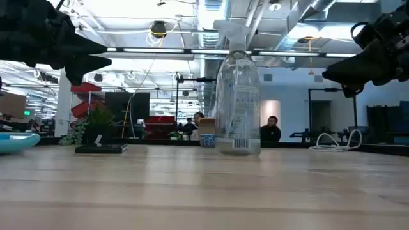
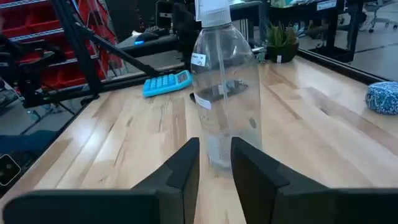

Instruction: Apply microfiber cloth

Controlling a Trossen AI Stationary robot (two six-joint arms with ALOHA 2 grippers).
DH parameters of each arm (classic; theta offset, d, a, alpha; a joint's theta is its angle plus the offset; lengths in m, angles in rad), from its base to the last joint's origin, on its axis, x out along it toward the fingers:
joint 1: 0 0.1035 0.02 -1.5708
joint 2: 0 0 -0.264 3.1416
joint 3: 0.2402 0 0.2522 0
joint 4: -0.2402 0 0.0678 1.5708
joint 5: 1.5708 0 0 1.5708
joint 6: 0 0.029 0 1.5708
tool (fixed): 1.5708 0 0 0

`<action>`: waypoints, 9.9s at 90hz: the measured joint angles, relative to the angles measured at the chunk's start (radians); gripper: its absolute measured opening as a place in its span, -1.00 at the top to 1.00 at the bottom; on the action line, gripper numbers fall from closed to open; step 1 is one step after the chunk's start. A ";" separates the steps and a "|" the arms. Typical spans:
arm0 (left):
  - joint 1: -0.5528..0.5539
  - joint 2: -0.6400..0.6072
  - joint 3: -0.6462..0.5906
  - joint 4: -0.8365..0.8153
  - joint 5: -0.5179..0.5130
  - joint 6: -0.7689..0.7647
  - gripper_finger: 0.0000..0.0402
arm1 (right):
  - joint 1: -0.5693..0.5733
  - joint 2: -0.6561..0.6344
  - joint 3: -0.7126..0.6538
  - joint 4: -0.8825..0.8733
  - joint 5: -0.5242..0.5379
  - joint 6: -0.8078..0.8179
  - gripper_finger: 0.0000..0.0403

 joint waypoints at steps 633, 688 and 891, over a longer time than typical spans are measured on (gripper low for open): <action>-0.281 1.803 1.065 0.365 0.255 0.307 -0.09 | 0.000 0.000 0.000 0.000 0.000 0.000 0.59; -0.250 1.801 0.771 0.777 0.203 0.103 -0.09 | -0.035 -0.001 0.010 0.148 0.025 0.243 0.59; -0.339 1.581 0.770 0.322 -0.219 0.148 -0.09 | 0.284 1.332 0.891 -0.740 0.124 0.861 0.98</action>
